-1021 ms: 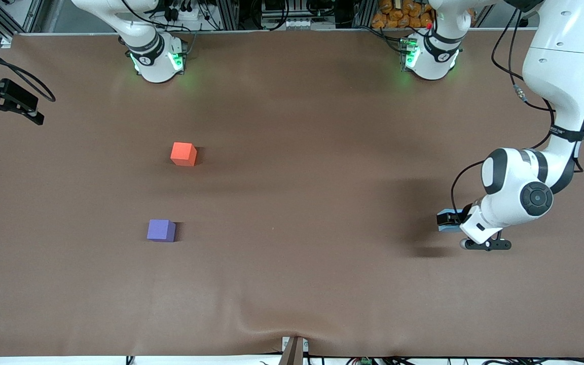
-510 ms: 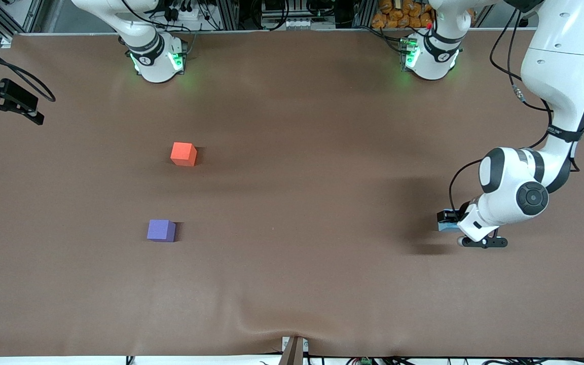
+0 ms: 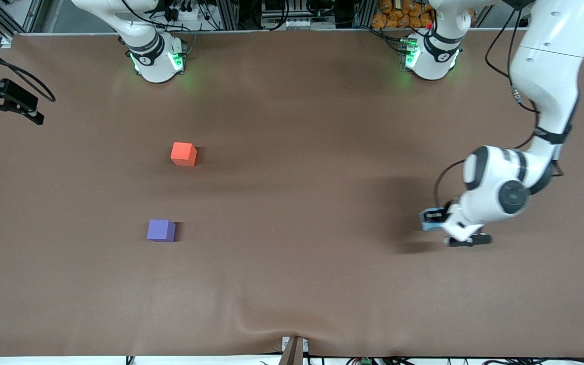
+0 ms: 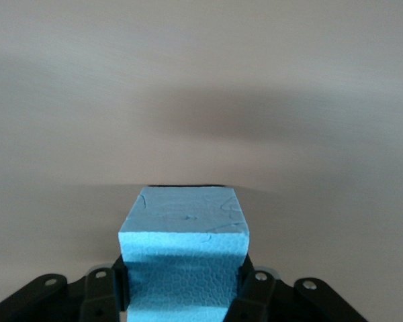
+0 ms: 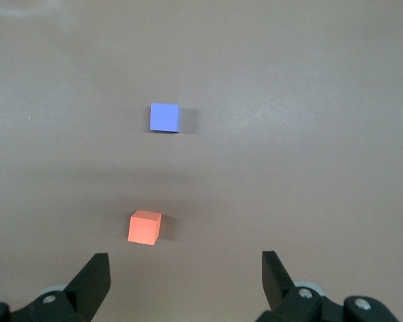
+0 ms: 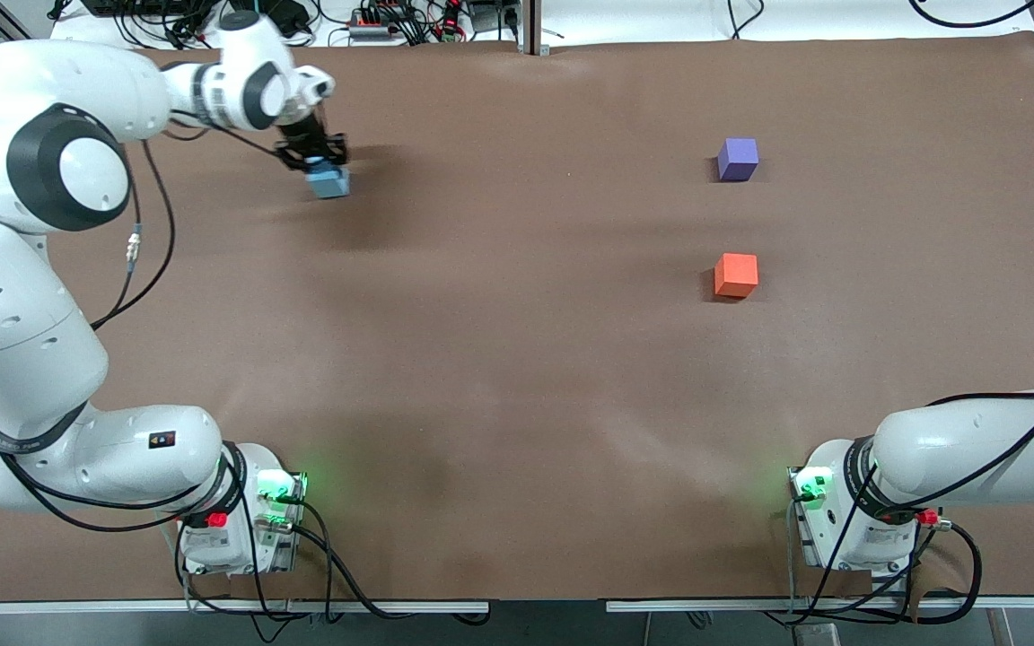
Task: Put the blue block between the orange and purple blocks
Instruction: 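Carry the cube to mid-table and release it while the right gripper reaches out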
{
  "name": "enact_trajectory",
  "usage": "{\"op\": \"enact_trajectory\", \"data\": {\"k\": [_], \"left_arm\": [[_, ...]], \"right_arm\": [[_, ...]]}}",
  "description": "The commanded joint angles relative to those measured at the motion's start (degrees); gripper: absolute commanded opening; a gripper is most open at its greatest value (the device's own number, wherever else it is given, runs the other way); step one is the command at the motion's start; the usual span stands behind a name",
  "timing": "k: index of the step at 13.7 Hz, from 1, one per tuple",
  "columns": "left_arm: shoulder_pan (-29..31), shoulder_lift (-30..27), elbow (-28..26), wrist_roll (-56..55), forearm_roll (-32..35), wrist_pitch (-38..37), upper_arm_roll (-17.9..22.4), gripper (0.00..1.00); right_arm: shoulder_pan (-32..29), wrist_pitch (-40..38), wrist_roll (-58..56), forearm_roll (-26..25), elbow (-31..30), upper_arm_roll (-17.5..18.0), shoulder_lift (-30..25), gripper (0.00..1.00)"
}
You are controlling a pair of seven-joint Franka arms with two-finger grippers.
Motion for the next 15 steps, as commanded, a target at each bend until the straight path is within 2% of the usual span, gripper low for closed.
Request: {"op": "enact_trajectory", "data": {"k": [1,6,10,11,13,14,15], "left_arm": [[-10.13,0.39,5.05,-15.33,0.40,-0.48,-1.41,0.00],[-27.36,8.73,19.38,-30.02,0.31,-0.48,-0.98,0.00],[-36.95,16.46,28.87,-34.34,0.40,0.66,-0.36,0.00],[-39.50,18.05,30.28,-35.14,0.40,1.97,1.38,0.00],[-46.35,19.99,30.47,-35.24,0.40,6.44,7.52,0.00],[-49.16,20.61,30.47,-35.24,0.31,8.12,10.51,0.10],[-49.89,20.70,30.47,-34.37,0.31,8.14,11.85,0.47]], "right_arm": [[-1.09,-0.48,-0.48,1.25,0.69,0.37,0.35,1.00],[-1.09,-0.48,-0.39,1.26,0.69,0.37,0.35,1.00],[-1.09,-0.48,-0.48,1.26,0.69,0.37,0.35,1.00],[-1.09,-0.48,-0.39,1.26,0.69,0.37,0.35,1.00],[-1.09,-0.48,-0.48,1.26,0.69,0.37,0.35,1.00],[-1.09,-0.48,-0.39,1.17,0.69,0.37,0.35,1.00],[-1.09,-0.48,-0.39,1.25,0.69,0.37,0.43,1.00]]}}
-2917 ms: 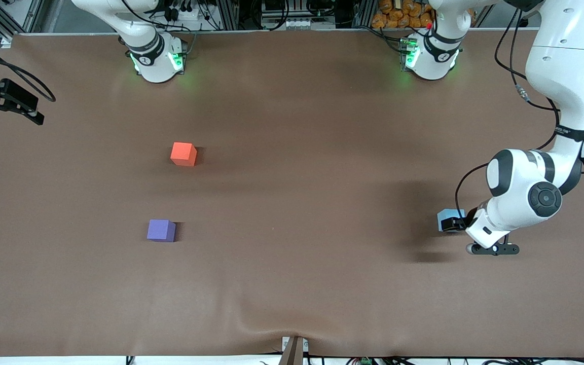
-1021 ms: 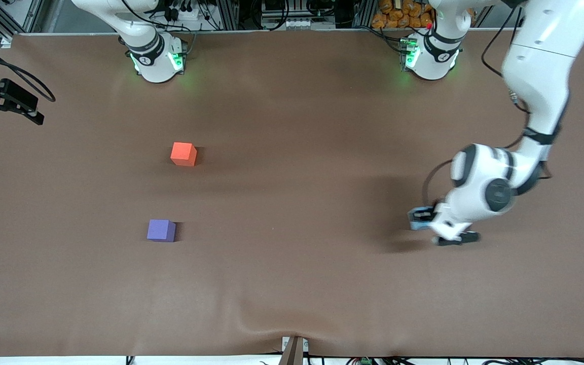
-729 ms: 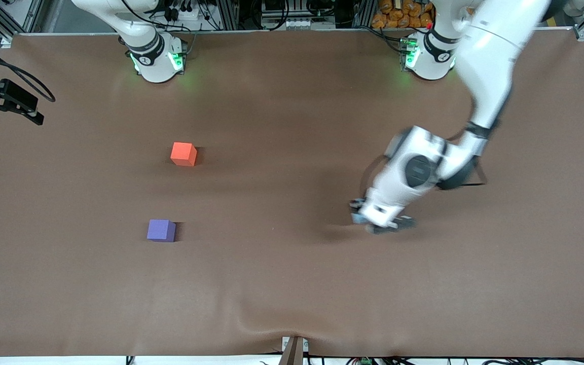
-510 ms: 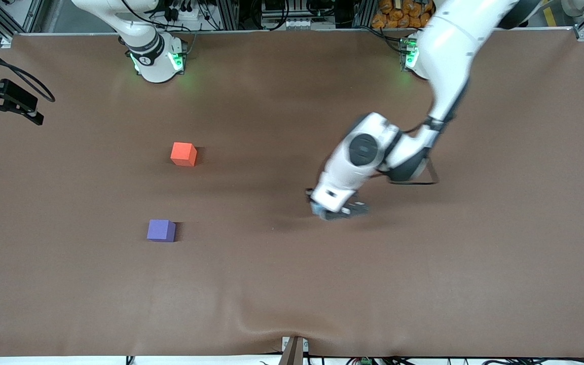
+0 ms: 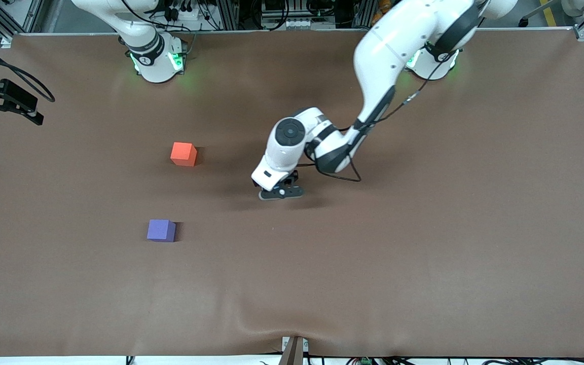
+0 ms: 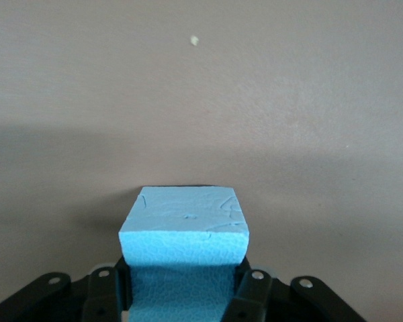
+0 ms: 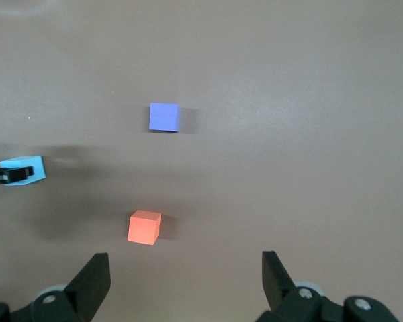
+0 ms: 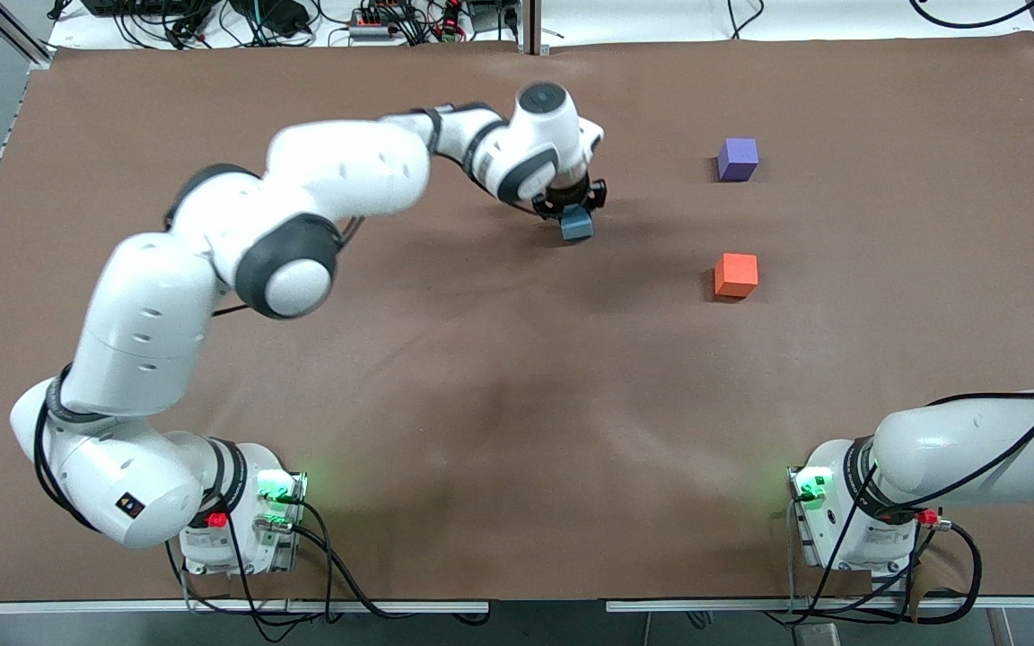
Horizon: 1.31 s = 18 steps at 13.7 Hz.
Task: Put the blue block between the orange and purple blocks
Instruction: 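Carry the cube to mid-table and release it while the right gripper reaches out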
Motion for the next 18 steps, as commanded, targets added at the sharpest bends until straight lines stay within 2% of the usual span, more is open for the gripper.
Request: {"op": "enact_trajectory", "data": {"k": [1,3,5,7,10,12,15,18], "left_arm": [[-3.40,2.12,2.46,1.61,0.40,1.03,3.96,0.99],[-3.31,1.08,2.46,1.10,-0.65,0.60,3.70,1.00],[-2.87,-2.17,2.46,1.27,-1.88,-5.17,3.78,1.00],[0.19,-8.56,2.29,1.62,-1.80,-11.33,3.61,1.00],[8.17,-22.00,-3.58,1.80,-2.94,-19.85,3.52,1.00],[11.87,-27.38,-2.99,1.80,-3.03,-30.90,3.78,1.00],[20.31,-33.01,-3.07,5.55,-2.85,-41.56,3.61,1.00],[26.29,-37.24,-3.07,16.88,-2.68,-46.59,3.87,1.00]], "right_arm": [[-1.01,-0.47,-0.39,1.21,0.74,0.46,0.33,1.00],[-0.92,-0.47,-0.39,1.21,0.74,0.46,0.33,1.00],[-1.01,-0.47,-0.39,1.21,0.74,0.46,0.33,1.00],[-0.92,-0.47,-0.39,1.12,0.74,0.46,0.42,1.00],[-0.14,-0.47,-0.48,1.04,0.92,0.63,4.09,1.00],[3.01,-1.17,-0.48,0.77,0.83,0.90,5.51,1.00],[9.08,-0.30,0.31,1.38,1.18,0.90,9.89,1.00],[12.87,5.13,1.71,7.52,1.18,0.90,16.39,1.00]]}}
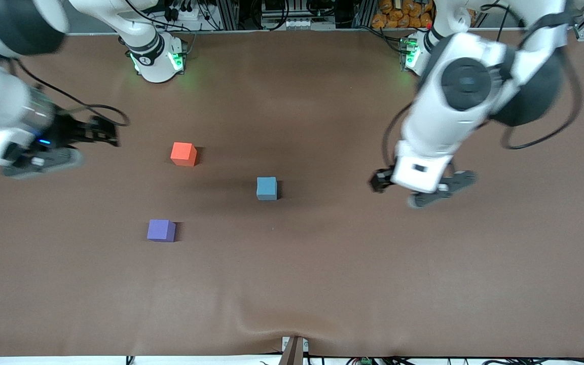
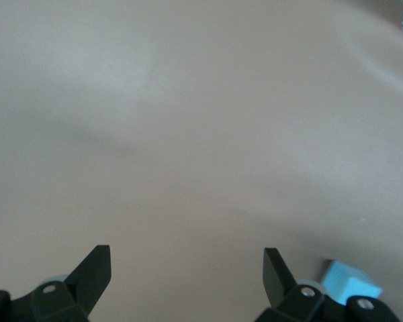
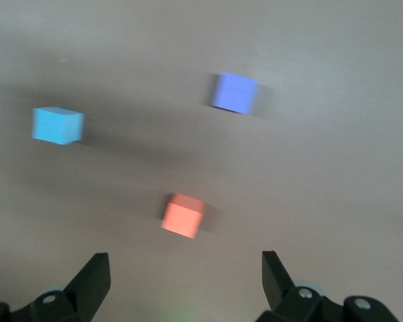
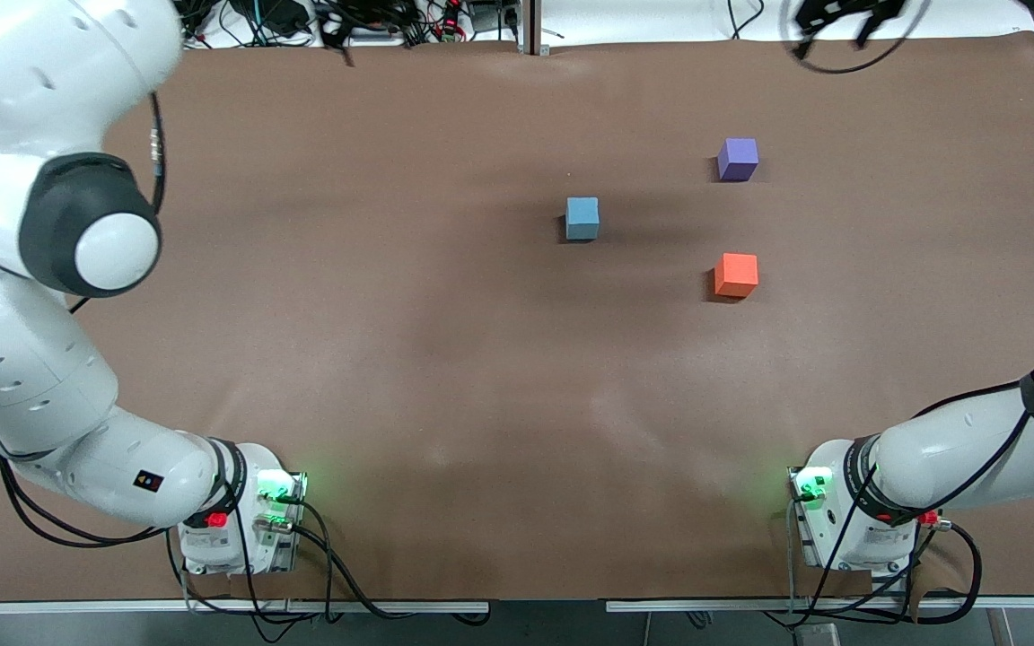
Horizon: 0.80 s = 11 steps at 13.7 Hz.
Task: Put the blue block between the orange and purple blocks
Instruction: 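Grasp the light-blue cube with the right gripper while the left gripper withdraws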
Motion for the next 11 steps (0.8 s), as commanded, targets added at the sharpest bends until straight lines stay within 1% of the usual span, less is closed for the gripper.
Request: {"op": "enact_trajectory", "data": {"k": [1,4,6,7,10,11], "left_arm": [[5.26,-5.25,-2.32,10.25,-0.76,-2.34,-0.25,1.00],[13.08,-8.94,-2.41,24.49,-1.29,-4.61,-0.51,1.00],[17.57,-10.61,-2.67,31.28,-3.56,-5.67,-0.52,1.00],[19.68,-11.67,-3.28,32.00,-4.88,-6.72,-0.52,1.00],[20.40,-15.97,-7.05,32.18,-5.77,-7.88,-0.52,1.00],[20.40,-16.51,-7.24,32.18,-5.77,-7.87,-0.52,1.00]], "right_arm": [[3.49,5.06,3.55,4.70,1.55,-0.40,7.01,1.00],[10.87,13.06,14.78,3.75,1.46,-0.48,13.25,1.00],[15.26,17.90,19.64,3.05,1.46,-0.57,17.64,1.00],[16.59,20.53,20.61,3.04,1.46,-0.57,20.01,1.00],[19.93,26.86,21.06,3.48,1.38,-0.57,26.61,1.00],[20.99,29.58,21.76,3.48,1.38,-0.57,28.20,1.00]]}}
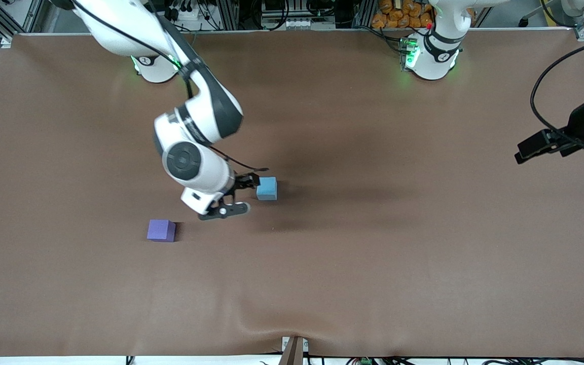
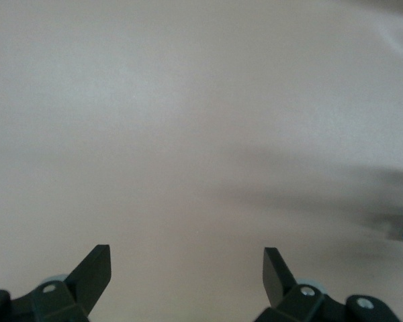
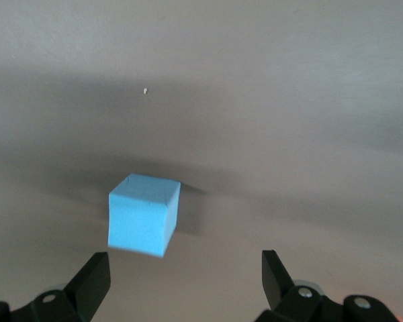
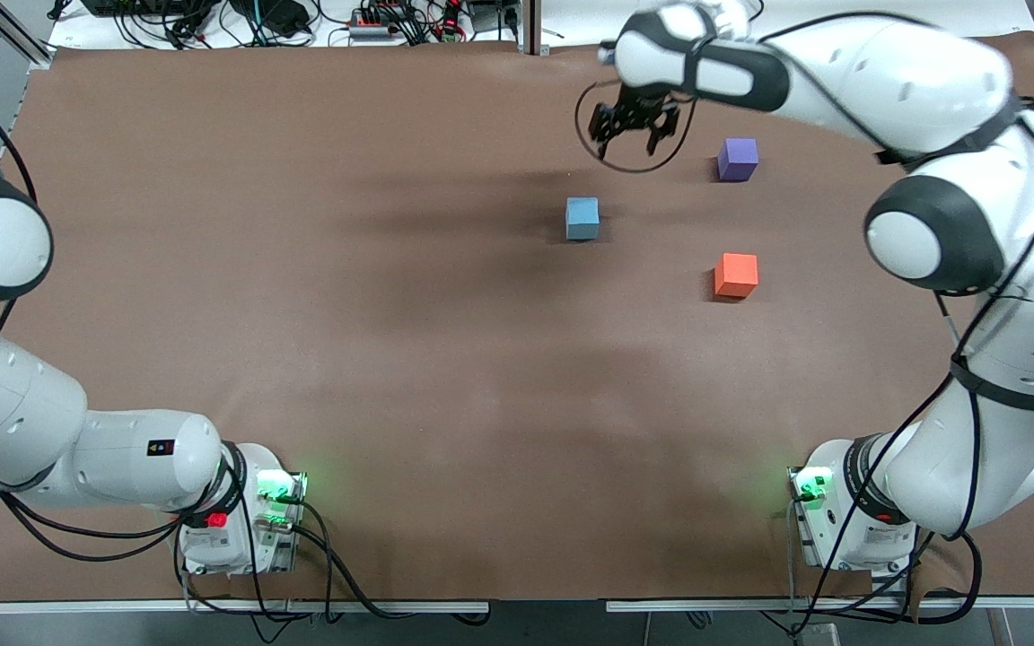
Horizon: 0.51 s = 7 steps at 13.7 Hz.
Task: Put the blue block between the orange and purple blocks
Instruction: 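Grasp the light-blue cube with the right gripper while the left gripper withdraws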
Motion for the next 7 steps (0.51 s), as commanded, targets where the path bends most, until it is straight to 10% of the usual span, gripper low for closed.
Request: {"op": "enact_trajectory", "data": {"k": [1,7], "left_arm": [[0.04,-4.34,-3.92,0.16,-0.73,-0.11,-0.53,1.00],[-0.13,-4.70,-5.06,1.57,-0.64,0.06,-0.53,1.00]], "right_arm": [[2.67,5.12,2.94,-0.12,1.63,-0.52,4.93,1.00],[6.46,6.81,6.29,-0.65,1.28,-0.60,7.75,1.00]]}}
